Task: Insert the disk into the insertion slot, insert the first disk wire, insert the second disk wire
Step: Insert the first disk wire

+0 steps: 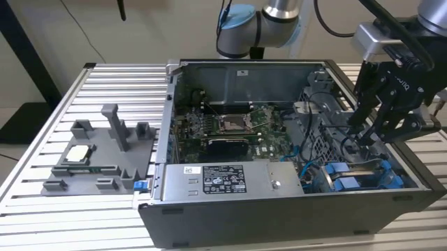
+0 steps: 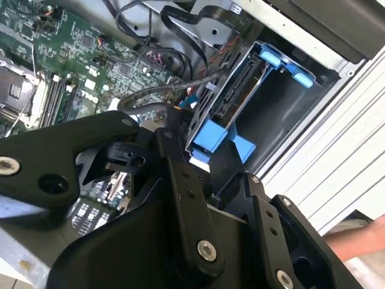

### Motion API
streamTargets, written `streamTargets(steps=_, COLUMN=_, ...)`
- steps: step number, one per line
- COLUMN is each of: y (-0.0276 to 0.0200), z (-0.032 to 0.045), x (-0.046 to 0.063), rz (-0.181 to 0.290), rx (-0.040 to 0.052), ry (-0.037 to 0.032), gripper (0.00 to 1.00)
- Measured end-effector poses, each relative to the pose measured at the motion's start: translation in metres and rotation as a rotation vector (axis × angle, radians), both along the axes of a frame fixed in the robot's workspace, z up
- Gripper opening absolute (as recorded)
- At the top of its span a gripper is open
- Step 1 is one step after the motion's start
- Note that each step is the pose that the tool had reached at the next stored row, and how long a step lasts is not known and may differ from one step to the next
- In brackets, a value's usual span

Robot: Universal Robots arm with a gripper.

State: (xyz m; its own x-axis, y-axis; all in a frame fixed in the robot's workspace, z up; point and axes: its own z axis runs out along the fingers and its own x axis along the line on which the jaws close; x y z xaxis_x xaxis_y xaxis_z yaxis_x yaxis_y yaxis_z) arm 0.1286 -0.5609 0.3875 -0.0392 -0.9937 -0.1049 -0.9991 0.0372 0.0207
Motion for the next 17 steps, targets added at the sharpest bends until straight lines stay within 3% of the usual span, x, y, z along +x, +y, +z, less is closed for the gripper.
streamTargets(steps=5, y=0.0000, z=-0.0030, x=0.0005, rz=0.000, rx=0.0383, ry=0.0000, gripper=0.45)
streamTargets(steps=6, y=0.0000, z=-0.0031, x=0.0006, rz=0.000, rx=0.0460, ry=0.0000, gripper=0.38)
streamTargets(steps=9, y=0.0000, z=-0.0035, x=0.0007, rz=0.000, rx=0.0650, ry=0.0000, gripper=0.38)
streamTargets(steps=12, y=0.0001, z=-0.0034, x=0.0010, rz=0.000, rx=0.0677, ry=0.0001, gripper=0.35)
streamTargets(steps=13, y=0.0001, z=-0.0034, x=0.0011, rz=0.000, rx=0.0677, ry=0.0005, gripper=0.28)
streamTargets(steps=17, y=0.0000, z=-0.0031, x=0.0020, rz=0.000, rx=0.0675, ry=0.0074, gripper=0.28)
